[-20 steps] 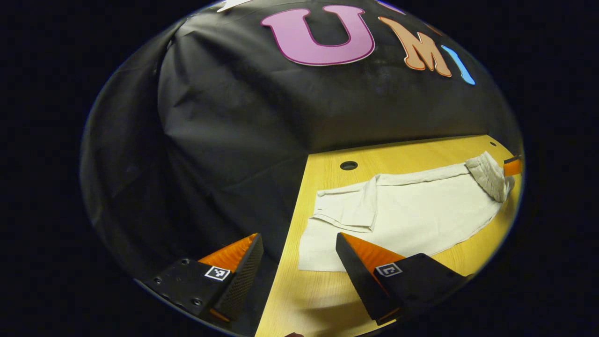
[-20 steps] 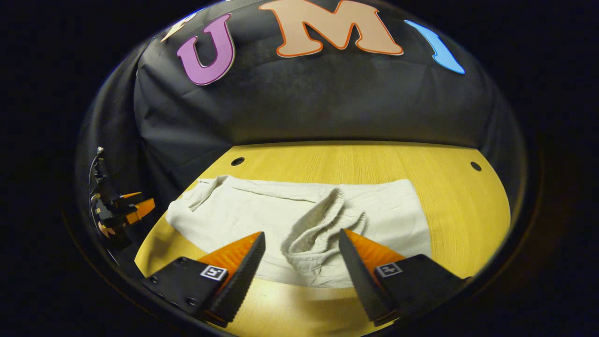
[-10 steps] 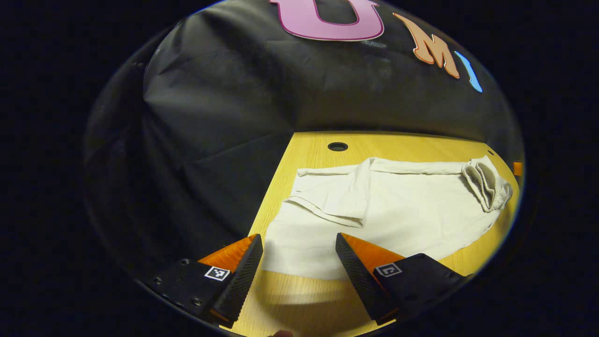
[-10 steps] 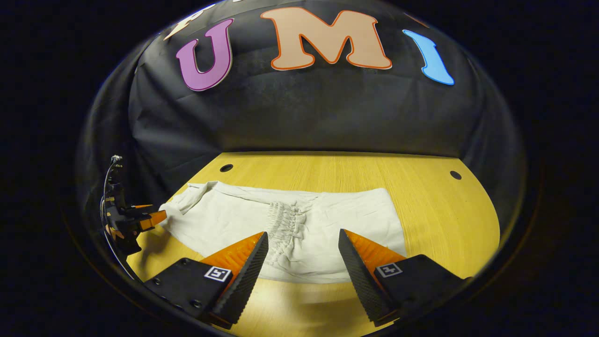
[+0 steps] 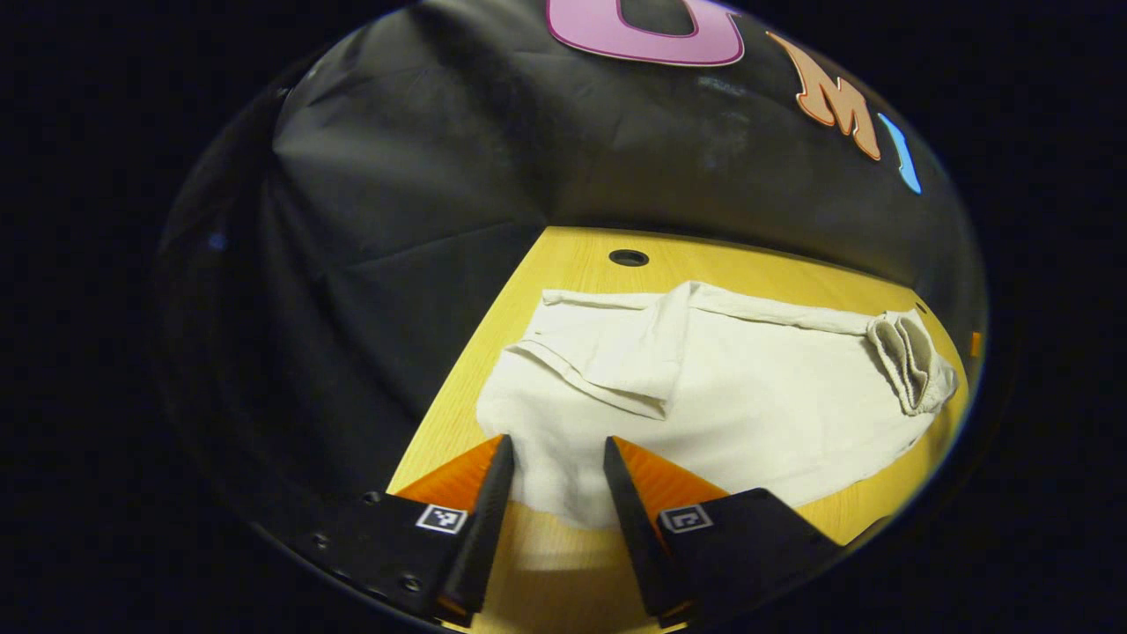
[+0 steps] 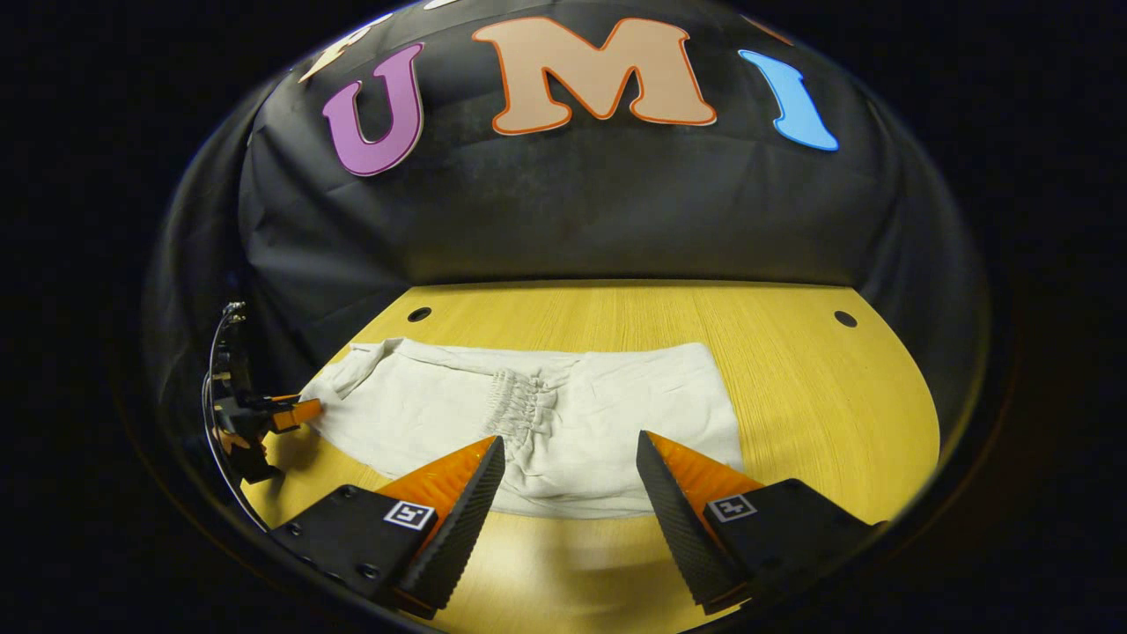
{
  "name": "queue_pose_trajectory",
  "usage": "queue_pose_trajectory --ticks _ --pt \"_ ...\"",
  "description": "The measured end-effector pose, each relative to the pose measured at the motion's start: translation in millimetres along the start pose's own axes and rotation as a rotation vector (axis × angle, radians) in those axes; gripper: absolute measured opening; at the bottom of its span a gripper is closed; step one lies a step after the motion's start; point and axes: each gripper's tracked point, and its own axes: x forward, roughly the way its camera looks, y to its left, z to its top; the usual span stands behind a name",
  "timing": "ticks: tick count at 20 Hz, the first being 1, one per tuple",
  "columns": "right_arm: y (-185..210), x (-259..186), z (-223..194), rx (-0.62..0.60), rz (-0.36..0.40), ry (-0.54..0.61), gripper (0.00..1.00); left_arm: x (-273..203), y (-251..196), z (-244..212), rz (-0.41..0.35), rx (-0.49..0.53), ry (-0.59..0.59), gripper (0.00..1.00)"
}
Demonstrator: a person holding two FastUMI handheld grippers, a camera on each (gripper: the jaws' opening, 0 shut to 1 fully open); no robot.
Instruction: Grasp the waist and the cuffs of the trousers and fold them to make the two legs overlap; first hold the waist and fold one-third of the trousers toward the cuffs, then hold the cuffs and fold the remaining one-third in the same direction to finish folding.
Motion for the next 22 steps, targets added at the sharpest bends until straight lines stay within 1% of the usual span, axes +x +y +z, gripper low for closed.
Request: queue_pose_trajectory --ticks 1,3,4,5,6,7,10,11,12,13,14,15,22 --pt "-3.2 -0.6 1.6 0.005 0.001 -0.003 0.96 0.8 -6.2 -1.0 -0.011 0.004 0.006 0.55" --pt "-11.4 -2.6 1.0 0.002 0.005 -0.003 0.96 4.0 -15.7 3.4 -0.031 0.004 0.001 0.29" --pt "-15.3 -4.2 1.4 -0.003 0.007 -0.002 0.96 4.1 -16.5 3.5 -0.024 0.01 0.009 0.09" --pt "-21.0 -6.0 1.7 -0.009 0.006 -0.001 0.96 3.8 -16.3 4.4 -0.011 0.012 0.013 0.07" --pt "-27.0 -7.8 2.6 -0.014 0.006 -0.003 0.91 2.2 -16.5 3.9 0.004 0.005 0.026 0.0" --pt "-32.9 -11.4 5.1 -0.016 0.006 -0.01 0.96 0.6 -18.5 5.2 0.016 -0.018 0.029 0.0" --pt "-52.4 -20.1 10.3 -0.004 0.002 -0.03 0.96 -6.9 -26.4 26.5 0.029 -0.1 -0.014 0.0" --pt "-58.5 -22.8 12.0 0.005 0.004 -0.035 0.91 -11.8 -31.7 35.3 0.026 -0.122 -0.03 0.0" --pt "-64.1 -24.7 13.9 0.012 0.005 -0.042 0.96 -19.6 -39.2 44.6 0.012 -0.14 -0.045 0.0" --pt "-69.0 -27.5 16.4 0.017 0.006 -0.048 0.96 -26.1 -45.5 54.4 -0.007 -0.154 -0.061 0.0" --pt "-73.6 -30.8 16.4 0.019 0.008 -0.053 0.97 -31.4 -56.2 64.7 -0.033 -0.159 -0.077 0.0" --pt "-77.5 -33.6 17.2 0.022 0.011 -0.058 0.91 -35.4 -66.4 71.2 -0.045 -0.156 -0.086 0.0" --pt "-109.7 -50.9 21.7 0.026 0.022 -0.085 0.91 -60.0 -139.0 125.8 -0.12 -0.112 -0.167 0.0"
